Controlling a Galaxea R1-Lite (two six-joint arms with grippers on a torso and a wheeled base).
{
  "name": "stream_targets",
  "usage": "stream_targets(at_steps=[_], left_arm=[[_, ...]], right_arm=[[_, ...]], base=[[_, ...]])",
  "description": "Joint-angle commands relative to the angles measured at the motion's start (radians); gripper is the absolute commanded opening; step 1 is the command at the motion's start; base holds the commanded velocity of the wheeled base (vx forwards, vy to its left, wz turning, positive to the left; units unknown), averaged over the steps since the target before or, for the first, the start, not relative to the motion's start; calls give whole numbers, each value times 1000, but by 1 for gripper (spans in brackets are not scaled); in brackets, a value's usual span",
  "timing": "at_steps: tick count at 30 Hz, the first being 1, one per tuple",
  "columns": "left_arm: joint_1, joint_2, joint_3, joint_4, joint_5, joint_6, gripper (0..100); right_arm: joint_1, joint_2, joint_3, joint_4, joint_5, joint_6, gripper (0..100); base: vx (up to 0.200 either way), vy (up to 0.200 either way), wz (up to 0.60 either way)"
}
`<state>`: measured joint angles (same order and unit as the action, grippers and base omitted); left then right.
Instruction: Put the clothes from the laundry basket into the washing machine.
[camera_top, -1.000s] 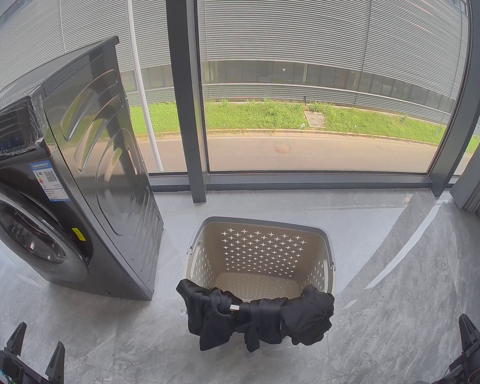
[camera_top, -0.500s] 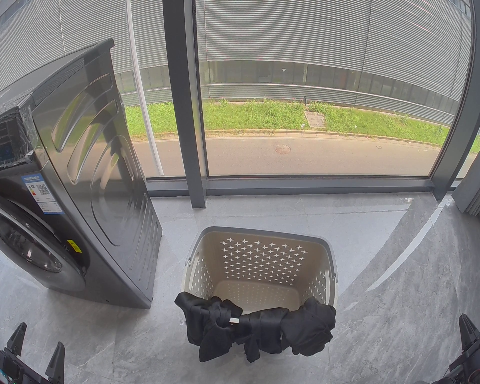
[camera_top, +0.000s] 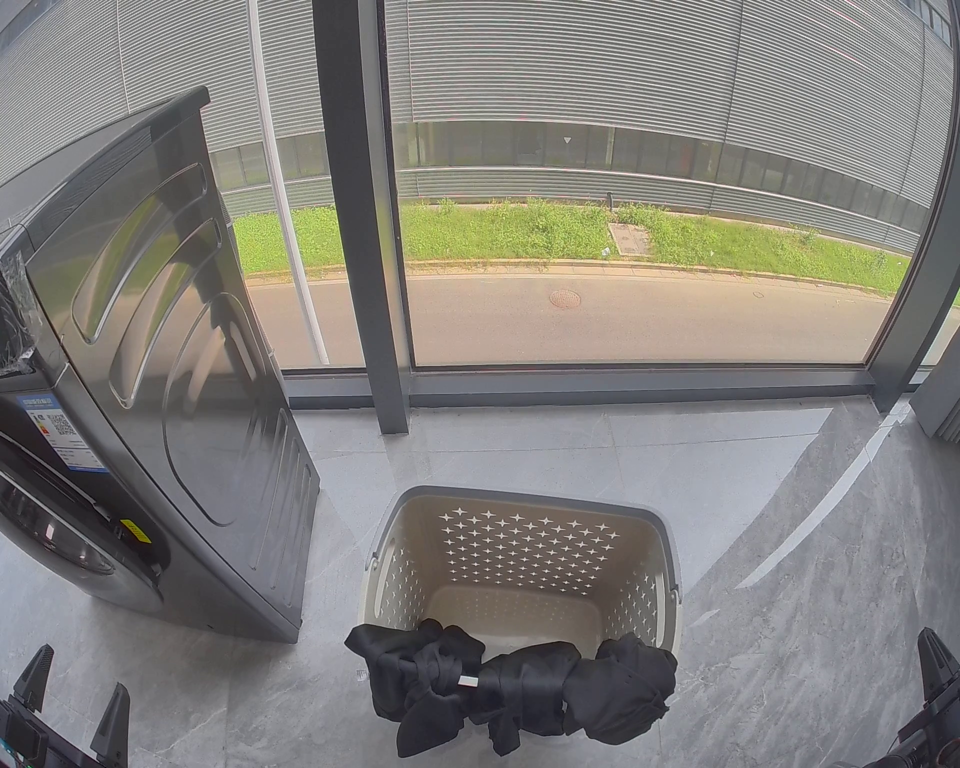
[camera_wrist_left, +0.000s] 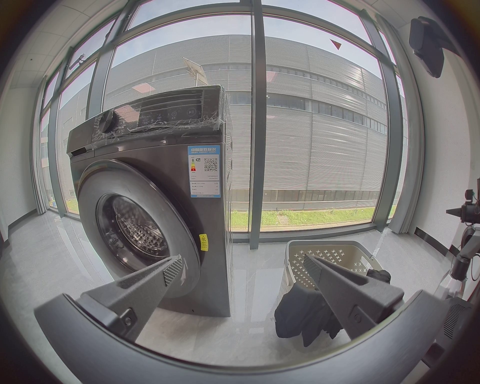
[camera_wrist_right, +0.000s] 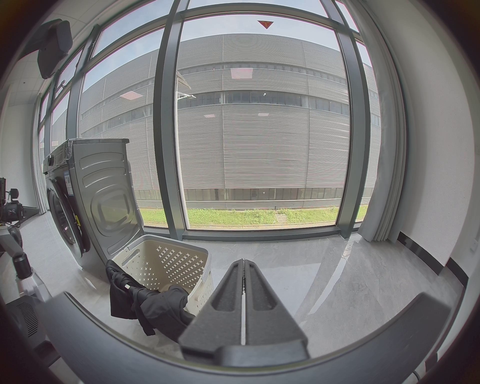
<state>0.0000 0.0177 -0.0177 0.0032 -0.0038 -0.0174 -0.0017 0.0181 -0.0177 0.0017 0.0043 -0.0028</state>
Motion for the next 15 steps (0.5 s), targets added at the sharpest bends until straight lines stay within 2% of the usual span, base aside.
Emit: stream_targets(at_steps=[1,4,15], left_arm=[[0,-18,16,0,-1,2,100],[0,-18,16,0,-1,4,100],[0,-18,16,0,-1,4,100]], right_arm=[[0,-18,18,0,0,0,0],[0,-18,18,0,0,0,0],[0,-18,18,0,0,1,0]], base=[[200,0,0],[200,0,0],[0,0,0]])
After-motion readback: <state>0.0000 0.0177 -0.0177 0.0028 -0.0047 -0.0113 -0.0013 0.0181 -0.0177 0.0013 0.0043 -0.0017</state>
